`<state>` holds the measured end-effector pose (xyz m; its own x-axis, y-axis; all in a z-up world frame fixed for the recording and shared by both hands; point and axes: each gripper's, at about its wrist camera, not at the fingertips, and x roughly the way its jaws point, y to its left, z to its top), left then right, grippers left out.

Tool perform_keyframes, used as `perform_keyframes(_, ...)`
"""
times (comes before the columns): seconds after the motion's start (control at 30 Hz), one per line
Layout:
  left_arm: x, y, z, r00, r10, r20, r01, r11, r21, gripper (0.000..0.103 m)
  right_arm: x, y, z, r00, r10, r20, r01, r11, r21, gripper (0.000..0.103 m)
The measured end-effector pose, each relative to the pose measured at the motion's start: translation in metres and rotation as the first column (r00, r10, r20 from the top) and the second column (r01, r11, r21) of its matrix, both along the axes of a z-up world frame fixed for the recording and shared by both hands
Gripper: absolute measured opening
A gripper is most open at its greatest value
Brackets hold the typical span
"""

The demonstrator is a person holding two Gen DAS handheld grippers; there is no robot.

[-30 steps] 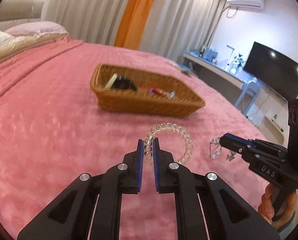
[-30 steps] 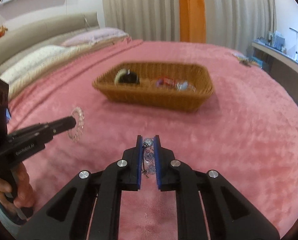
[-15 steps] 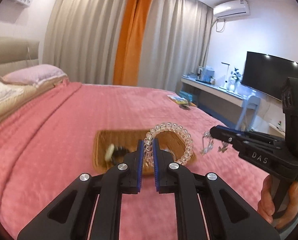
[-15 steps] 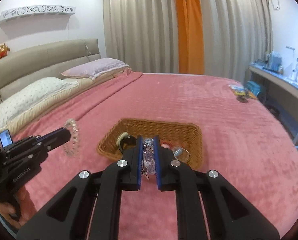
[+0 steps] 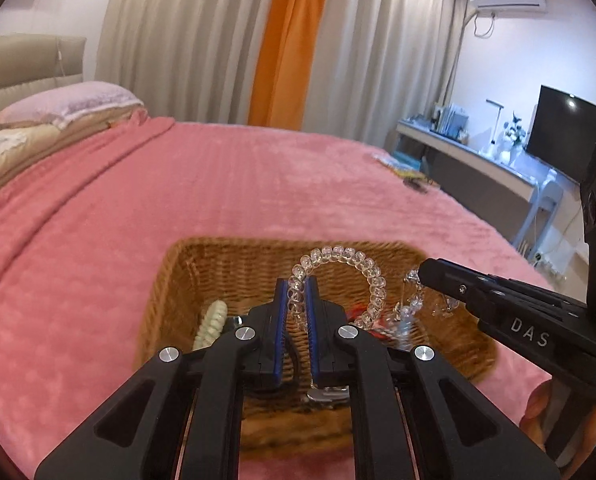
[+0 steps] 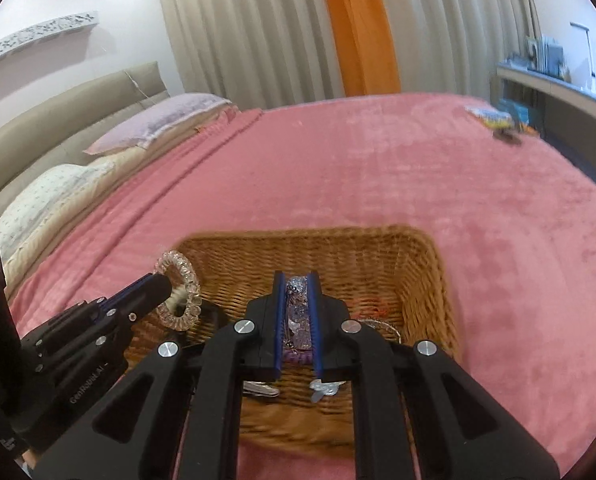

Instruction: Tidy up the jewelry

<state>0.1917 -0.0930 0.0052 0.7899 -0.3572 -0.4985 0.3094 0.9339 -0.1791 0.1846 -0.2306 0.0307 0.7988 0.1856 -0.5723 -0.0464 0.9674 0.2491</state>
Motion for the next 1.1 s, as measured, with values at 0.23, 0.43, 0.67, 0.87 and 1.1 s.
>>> perform_keyframes(0.23, 0.016, -0.007, -0.030, 0.998, -0.033, -0.061, 0.034, 0.999, 0.031, 0.008, 0.019, -0.007, -0.032, 0.996, 0.005, -0.092, 0.000, 0.999, 0.047, 0.009)
perform_keyframes(0.43, 0.008, 0.009, -0.019, 0.999, -0.018, -0.034, 0.017, 1.000, -0.021, 0.038, 0.012, -0.018, -0.031, 0.997, 0.001, -0.079, 0.008, 0.994, 0.109, 0.023)
perform_keyframes(0.67, -0.019, 0.024, 0.006, 1.000, -0.010, 0.008, 0.011, 0.997, -0.070, 0.047, -0.010, -0.028, -0.011, 0.999, -0.038, -0.016, 0.040, 0.991, 0.127, 0.041)
perform_keyframes(0.87, -0.079, 0.035, 0.032, 0.996, -0.022, 0.089, 0.029, 0.996, -0.083, 0.060, -0.062, -0.017, 0.012, 0.998, -0.050, 0.038, 0.047, 0.996, 0.078, 0.042)
perform_keyframes(1.1, -0.164, 0.048, 0.055, 0.972, 0.047, 0.230, -0.033, 0.997, -0.062, 0.084, -0.149, 0.012, 0.023, 0.989, -0.060, 0.133, 0.063, 0.998, -0.024, 0.052)
